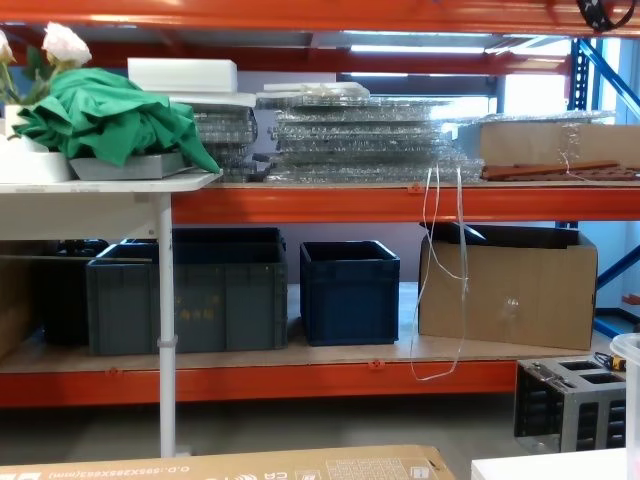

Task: Use one hand to grasp the basket and place it at the designated location.

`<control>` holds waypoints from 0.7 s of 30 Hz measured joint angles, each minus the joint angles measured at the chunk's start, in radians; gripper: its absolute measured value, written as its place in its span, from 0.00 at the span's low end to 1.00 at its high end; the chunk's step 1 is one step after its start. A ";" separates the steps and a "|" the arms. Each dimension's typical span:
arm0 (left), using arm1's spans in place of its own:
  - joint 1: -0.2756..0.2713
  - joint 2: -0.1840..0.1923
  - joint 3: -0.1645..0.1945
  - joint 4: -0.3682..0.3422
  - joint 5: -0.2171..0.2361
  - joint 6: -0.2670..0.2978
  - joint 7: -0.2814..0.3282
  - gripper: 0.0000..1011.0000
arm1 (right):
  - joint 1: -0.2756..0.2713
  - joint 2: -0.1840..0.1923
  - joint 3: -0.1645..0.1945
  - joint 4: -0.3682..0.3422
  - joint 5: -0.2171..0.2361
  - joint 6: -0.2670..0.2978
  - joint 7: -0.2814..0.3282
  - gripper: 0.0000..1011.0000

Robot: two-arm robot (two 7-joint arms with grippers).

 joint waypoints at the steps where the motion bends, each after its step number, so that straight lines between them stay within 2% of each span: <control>1: 0.000 0.000 0.000 0.000 0.000 0.000 0.000 0.00 | 0.001 -0.001 0.000 0.001 0.000 -0.001 -0.001 0.67; 3: 0.000 0.000 0.000 0.000 0.000 0.000 0.000 0.00 | 0.002 -0.002 0.000 0.003 0.000 -0.002 -0.001 0.64; 4: 0.000 0.000 0.000 0.000 0.000 0.000 0.000 0.00 | 0.002 -0.003 0.000 0.005 0.000 -0.002 -0.001 0.58; 11: 0.000 0.000 0.000 0.000 0.000 0.000 0.000 0.00 | 0.006 -0.011 -0.002 0.020 -0.003 -0.008 -0.003 0.38; 13: 0.000 0.000 0.000 0.000 0.000 0.000 0.000 0.00 | 0.007 -0.014 -0.002 0.024 -0.004 -0.009 -0.003 0.29; 16: 0.000 0.000 0.000 0.000 0.000 0.000 0.000 0.00 | 0.007 -0.016 -0.002 0.026 -0.004 -0.009 -0.003 0.24; 21: 0.000 0.000 0.000 0.000 0.000 0.000 0.000 0.00 | 0.009 -0.020 -0.003 0.033 -0.004 -0.010 -0.003 0.24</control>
